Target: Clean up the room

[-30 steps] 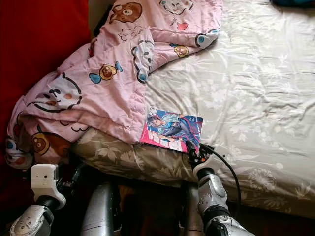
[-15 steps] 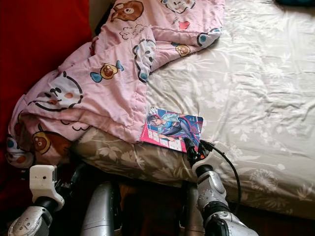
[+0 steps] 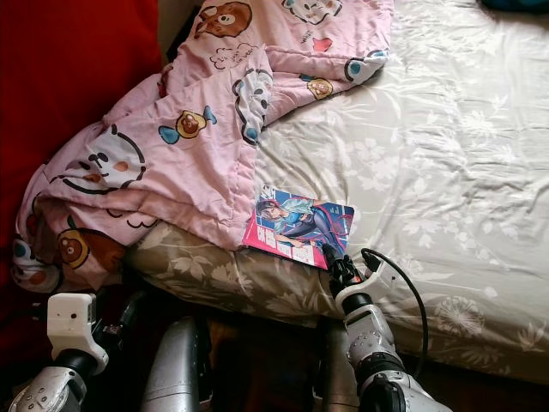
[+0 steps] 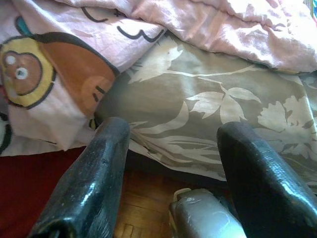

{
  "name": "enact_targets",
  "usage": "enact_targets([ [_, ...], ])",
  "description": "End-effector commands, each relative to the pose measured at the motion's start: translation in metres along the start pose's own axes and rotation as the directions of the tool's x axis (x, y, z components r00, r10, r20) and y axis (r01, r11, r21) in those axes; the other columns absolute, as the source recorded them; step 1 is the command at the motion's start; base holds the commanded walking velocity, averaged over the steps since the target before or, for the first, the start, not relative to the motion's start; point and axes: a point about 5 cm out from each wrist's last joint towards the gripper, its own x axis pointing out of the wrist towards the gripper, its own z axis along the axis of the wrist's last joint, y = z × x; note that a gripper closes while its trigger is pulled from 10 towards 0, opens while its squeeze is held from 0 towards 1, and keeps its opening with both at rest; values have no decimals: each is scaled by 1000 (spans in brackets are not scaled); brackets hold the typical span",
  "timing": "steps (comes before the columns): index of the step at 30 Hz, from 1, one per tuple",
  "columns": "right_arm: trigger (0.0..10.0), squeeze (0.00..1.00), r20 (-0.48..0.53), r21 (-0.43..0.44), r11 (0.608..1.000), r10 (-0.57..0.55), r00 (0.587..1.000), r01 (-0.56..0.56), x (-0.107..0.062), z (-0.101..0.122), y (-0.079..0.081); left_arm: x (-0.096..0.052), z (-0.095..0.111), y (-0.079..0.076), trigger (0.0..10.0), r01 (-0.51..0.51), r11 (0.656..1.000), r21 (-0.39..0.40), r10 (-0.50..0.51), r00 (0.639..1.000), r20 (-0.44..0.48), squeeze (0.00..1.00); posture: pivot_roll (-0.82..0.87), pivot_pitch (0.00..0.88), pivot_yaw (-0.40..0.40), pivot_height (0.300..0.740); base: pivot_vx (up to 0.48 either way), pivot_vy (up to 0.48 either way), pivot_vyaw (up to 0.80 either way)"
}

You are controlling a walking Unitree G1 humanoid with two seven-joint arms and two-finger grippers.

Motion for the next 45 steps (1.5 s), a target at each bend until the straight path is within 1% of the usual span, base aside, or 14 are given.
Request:
enact_targets([
  [1,10000,0,-92,95,988,-116,989,125,-17,-27,-22,-6,-4,4,10000,-6,999,38,8,999,-36,0,250,285,47,574,0,0,0],
  [9,10000,0,-82,170,965,-189,979,200,-24,-31,-31,-9,0,2,10000,18,997,70,-15,999,-32,0,269,290,54,574,0,0,0],
  [14,10000,0,-167,157,964,-188,968,214,-26,-45,-29,-10,2,3,10000,21,996,87,-19,999,-30,0,275,296,55,574,0,0,0],
  [17,10000,0,-211,169,956,-202,956,239,-28,-52,-29,-12,4,3,10000,26,995,99,-23,999,-30,0,289,297,57,574,0,0,0],
  [18,10000,0,-228,172,946,-233,945,275,-30,-56,-31,-13,5,3,10000,31,994,107,-27,999,-31,0,292,299,59,574,0,0,0],
  [22,10000,0,-198,170,932,-284,938,319,-32,-53,-36,-14,6,2,10000,37,992,117,-34,999,-29,0,295,301,60,574,0,0,0],
  [23,10000,0,-167,197,921,-306,937,336,-33,-48,-39,-14,7,2,10000,39,992,120,-36,999,-28,0,294,303,59,574,0,0,0],
  [24,10000,0,-167,197,921,-306,937,336,-33,-48,-39,-14,7,2,10000,39,992,120,-36,999,-28,0,294,303,59,574,0,0,0],
  [25,10000,0,-161,221,917,-303,939,333,-34,-47,-41,-15,7,1,10000,42,992,122,-39,999,-28,0,292,302,60,574,0,0,0],
  [28,10000,0,-180,204,923,-291,940,325,-35,-49,-41,-14,6,0,10000,47,991,124,-43,999,-31,0,292,302,60,574,0,0,0],
  [32,10000,0,-208,220,940,-215,954,260,-30,-55,-30,-13,7,-1,10000,56,989,133,-52,998,-34,0,288,305,62,574,0,0,0],
  [37,10000,0,-240,203,961,-136,961,186,-22,-61,-15,-14,7,0,10000,52,989,141,-48,998,-33,0,298,303,60,574,0,0,0],
  [41,10000,0,-234,217,962,-111,966,163,-17,-61,-9,-15,7,1,10000,51,988,147,-46,998,-35,0,298,303,60,574,0,0,0],
  [45,10000,0,-237,226,961,-102,966,157,-16,-60,-7,-15,7,1,10000,59,985,163,-54,998,-38,0,298,303,60,574,0,0,0],
])
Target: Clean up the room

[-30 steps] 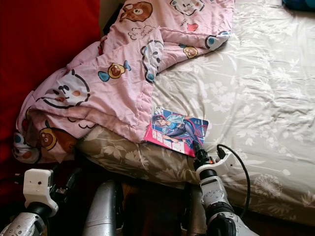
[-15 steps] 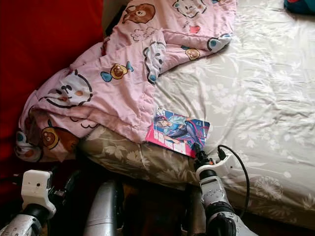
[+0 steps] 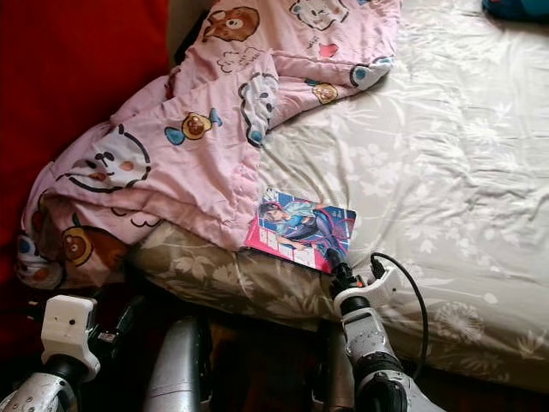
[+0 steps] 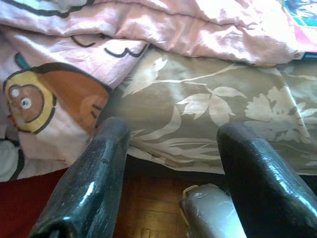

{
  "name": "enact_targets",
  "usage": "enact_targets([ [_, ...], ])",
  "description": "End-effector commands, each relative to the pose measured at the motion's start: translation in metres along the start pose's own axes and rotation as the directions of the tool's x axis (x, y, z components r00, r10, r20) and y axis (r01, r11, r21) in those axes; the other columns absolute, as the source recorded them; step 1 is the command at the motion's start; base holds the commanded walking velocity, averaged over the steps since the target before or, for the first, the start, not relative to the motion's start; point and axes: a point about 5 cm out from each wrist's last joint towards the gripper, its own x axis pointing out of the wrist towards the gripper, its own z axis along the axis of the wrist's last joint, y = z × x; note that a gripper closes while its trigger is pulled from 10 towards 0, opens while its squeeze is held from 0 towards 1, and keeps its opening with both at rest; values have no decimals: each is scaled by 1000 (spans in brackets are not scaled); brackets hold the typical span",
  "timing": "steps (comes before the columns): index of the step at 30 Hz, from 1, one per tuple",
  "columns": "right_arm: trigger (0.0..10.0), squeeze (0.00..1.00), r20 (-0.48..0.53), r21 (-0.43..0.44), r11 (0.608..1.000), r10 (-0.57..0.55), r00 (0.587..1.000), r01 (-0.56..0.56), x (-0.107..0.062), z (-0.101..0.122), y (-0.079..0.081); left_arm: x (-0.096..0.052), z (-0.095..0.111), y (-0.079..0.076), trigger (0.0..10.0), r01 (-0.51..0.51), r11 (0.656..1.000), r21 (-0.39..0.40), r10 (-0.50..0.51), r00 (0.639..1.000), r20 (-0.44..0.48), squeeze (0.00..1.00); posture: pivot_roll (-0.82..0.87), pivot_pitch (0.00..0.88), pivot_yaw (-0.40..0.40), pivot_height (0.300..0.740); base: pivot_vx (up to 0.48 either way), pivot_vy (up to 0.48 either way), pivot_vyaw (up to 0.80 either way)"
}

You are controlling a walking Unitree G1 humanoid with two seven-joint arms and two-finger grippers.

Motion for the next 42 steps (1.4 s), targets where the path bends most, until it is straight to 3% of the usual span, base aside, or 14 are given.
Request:
enact_targets([
  [1,8667,0,-186,73,992,-86,979,101,-15,-48,-18,-4,-4,2,10000,4,1000,28,-3,999,-35,0,297,299,59,574,0,0,0],
  [2,8667,0,-188,73,992,-86,978,101,-15,-48,-18,-4,-4,2,10000,4,1000,28,-3,999,-35,0,297,299,59,574,0,0,0],
  [3,2941,0,-188,74,993,-78,979,94,-16,-48,-18,-5,-4,1,10000,5,1000,30,-4,999,-36,0,297,299,59,574,0,0,0],
  [4,0,0,-188,76,993,-76,979,91,-16,-49,-18,-5,-5,1,10000,6,999,32,-5,999,-37,0,297,301,59,574,0,0,0],
  [25,0,0,-199,78,997,-13,980,29,-15,-51,-14,0,-7,-4,10000,24,998,62,-21,999,-42,0,286,279,53,574,0,0,0],
  [30,0,0,-154,116,988,115,981,-97,-11,-44,-2,10,-13,-7,10000,32,998,61,-29,999,-44,0,249,242,53,574,0,0,0],
  [36,0,0,-45,172,948,280,959,-269,-6,-24,12,30,-17,-7,10000,25,997,70,-23,999,-31,0,203,181,35,574,0,0,0],
  [42,0,0,21,137,916,379,925,-378,-8,-10,17,46,-23,-9,10000,10,998,66,-8,1000,-18,0,163,122,11,574,0,0,0],
])
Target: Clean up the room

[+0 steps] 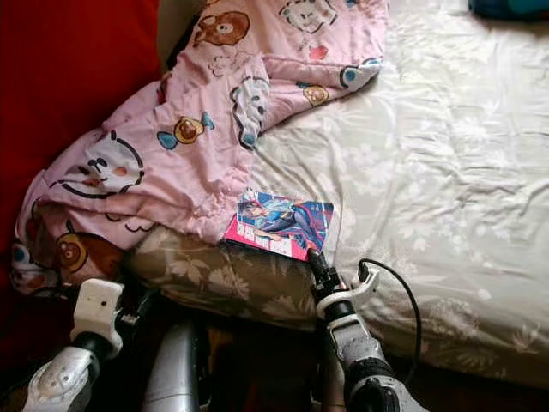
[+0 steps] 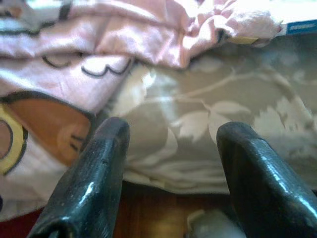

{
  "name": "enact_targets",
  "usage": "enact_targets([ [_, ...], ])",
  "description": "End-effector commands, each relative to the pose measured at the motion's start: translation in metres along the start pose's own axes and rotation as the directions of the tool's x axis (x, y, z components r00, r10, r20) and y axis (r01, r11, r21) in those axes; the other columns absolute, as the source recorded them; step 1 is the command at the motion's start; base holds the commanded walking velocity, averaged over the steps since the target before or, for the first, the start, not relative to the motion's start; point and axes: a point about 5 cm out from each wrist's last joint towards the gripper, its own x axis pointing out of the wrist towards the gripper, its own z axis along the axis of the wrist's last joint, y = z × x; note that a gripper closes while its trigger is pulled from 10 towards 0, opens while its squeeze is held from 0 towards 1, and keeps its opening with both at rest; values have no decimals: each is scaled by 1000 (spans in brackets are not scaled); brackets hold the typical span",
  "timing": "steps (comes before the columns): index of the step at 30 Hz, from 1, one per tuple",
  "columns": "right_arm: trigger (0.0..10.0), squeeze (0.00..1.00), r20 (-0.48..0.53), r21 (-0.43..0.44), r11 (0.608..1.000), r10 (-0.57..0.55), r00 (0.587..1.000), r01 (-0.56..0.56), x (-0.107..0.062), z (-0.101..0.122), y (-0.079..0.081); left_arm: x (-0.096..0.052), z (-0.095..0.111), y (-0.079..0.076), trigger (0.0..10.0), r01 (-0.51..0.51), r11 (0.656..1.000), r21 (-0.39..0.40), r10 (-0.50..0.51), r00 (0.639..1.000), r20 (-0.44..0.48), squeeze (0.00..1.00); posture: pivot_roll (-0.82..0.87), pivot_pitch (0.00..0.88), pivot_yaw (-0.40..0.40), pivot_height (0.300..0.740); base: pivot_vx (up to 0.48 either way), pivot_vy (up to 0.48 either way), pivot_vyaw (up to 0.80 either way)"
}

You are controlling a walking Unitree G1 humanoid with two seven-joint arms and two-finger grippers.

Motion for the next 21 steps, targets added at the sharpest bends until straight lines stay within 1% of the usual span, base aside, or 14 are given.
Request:
enact_targets([
  [1,0,0,47,-2,998,62,997,-62,-2,5,4,0,-11,-3,10000,-7,1000,10,8,1000,-28,0,147,102,3,574,0,0,0],
  [3,0,0,57,-14,997,79,995,-79,-3,8,6,4,-12,-4,10000,-9,1000,7,9,1000,-24,0,137,92,-4,574,0,0,0],
  [7,0,0,118,-153,984,111,987,-92,-5,24,18,21,-14,-9,10000,-38,998,-44,37,999,-7,0,93,63,-23,574,0,0,0],
  [8,0,0,118,-153,984,111,987,-92,-5,24,18,21,-14,-9,10000,-38,998,-44,37,999,-7,0,93,63,-23,574,0,0,0],
  [10,0,0,96,-268,958,130,987,-100,-9,30,29,27,-14,-12,10000,-55,994,-96,55,998,2,0,68,49,-33,574,0,0,0],
  [11,1765,0,95,-333,940,116,989,-78,-10,33,31,29,-14,-13,10000,-63,991,-117,63,998,1,0,60,43,-39,574,0,0,0],
  [12,9098,0,99,-421,906,95,991,-45,-12,37,33,30,-15,-13,10000,-73,988,-137,74,997,-2,0,57,41,-41,574,0,0,0],
  [13,10000,0,108,-471,882,79,991,-19,-13,40,35,31,-17,-12,10000,-85,984,-155,85,996,-9,0,47,33,-48,574,0,0,0],
  [14,10000,0,108,-471,882,79,991,-19,-13,40,35,31,-17,-12,10000,-85,984,-155,85,996,-9,0,47,33,-48,574,0,0,0],
  [15,10000,0,126,-513,858,63,990,11,-14,43,36,32,-21,-11,10000,-101,979,-179,98,995,-26,0,45,29,-49,574,0,0,0],
  [16,10000,0,172,-545,836,32,985,68,-17,50,36,34,-34,-10,10000,-134,970,-202,118,989,-88,0,42,10,-68,574,0,0,0],
  [18,10000,0,186,-553,829,19,982,88,-18,51,36,34,-38,-10,10000,-141,968,-207,122,987,-105,0,42,10,-68,574,0,0,0],
  [20,10000,0,182,-631,765,-16,983,129,-20,52,34,35,-48,-11,10000,-137,966,-218,108,984,-139,0,47,1,-82,574,0,0,0],
  [21,10000,0,182,-631,765,-16,983,129,-20,52,34,35,-48,-11,10000,-137,966,-218,108,984,-139,0,47,1,-82,574,0,0,0],
])
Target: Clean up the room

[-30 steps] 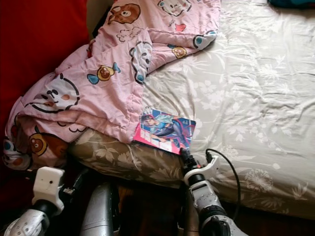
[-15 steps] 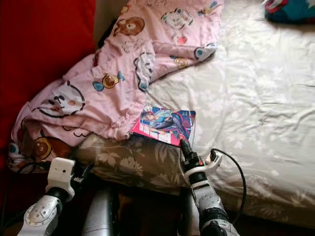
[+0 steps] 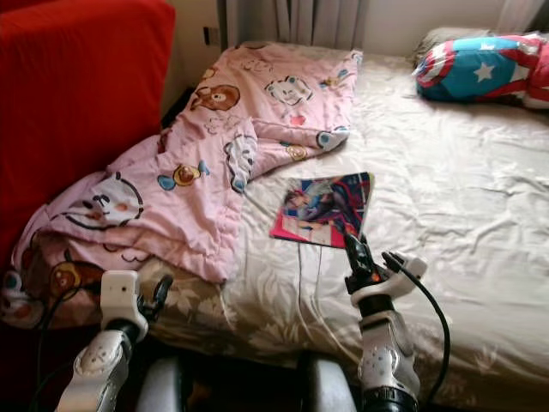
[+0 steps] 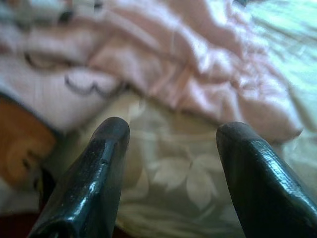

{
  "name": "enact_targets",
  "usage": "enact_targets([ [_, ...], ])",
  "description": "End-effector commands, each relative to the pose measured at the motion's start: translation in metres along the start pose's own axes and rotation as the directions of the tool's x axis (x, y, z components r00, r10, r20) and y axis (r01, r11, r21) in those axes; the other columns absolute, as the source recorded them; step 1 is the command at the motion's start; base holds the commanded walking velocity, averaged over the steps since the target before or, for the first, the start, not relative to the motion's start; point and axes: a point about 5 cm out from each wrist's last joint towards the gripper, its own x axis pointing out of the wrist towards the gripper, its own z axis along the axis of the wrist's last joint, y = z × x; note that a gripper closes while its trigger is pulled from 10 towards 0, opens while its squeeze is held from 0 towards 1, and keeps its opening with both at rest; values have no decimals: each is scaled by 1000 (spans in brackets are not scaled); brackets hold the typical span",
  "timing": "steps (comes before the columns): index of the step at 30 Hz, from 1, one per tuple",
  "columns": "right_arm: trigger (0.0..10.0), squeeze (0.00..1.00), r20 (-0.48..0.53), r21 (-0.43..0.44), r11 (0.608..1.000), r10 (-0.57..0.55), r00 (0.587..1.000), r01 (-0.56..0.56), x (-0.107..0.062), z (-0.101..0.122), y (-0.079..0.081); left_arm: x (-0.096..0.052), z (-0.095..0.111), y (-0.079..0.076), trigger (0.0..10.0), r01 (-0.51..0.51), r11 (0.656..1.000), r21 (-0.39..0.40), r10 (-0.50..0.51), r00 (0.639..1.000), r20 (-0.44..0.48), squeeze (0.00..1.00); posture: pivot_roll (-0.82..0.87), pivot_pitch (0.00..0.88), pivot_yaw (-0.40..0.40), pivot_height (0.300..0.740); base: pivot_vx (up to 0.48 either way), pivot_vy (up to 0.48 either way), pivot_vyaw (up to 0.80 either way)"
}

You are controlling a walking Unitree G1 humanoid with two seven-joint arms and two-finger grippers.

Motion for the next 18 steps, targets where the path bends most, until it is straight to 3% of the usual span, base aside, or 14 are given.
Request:
enact_targets([
  [1,10000,0,10,-115,993,11,1000,-10,2,6,5,0,-12,2,10000,-9,1000,-27,8,999,-48,0,55,0,-86,574,0,0,0],
  [2,10000,0,10,-115,993,11,1000,-10,2,6,5,0,-12,2,10000,-9,1000,-27,8,999,-48,0,55,0,-86,574,0,0,0],
  [5,10000,0,17,-192,981,-2,1000,5,4,6,11,-5,-37,11,10000,-73,994,-86,57,984,-167,0,55,0,-96,589,0,0,0],
  [16,10000,0,-15,-265,964,-15,1000,10,4,-8,19,-16,-72,5,10000,-82,994,-67,57,947,-316,0,57,0,-108,614,0,0,0],
  [18,10000,0,-22,-296,955,-30,999,22,3,-11,18,-25,-89,3,10000,-121,990,-76,81,912,-402,0,52,0,-122,629,0,0,0],
])
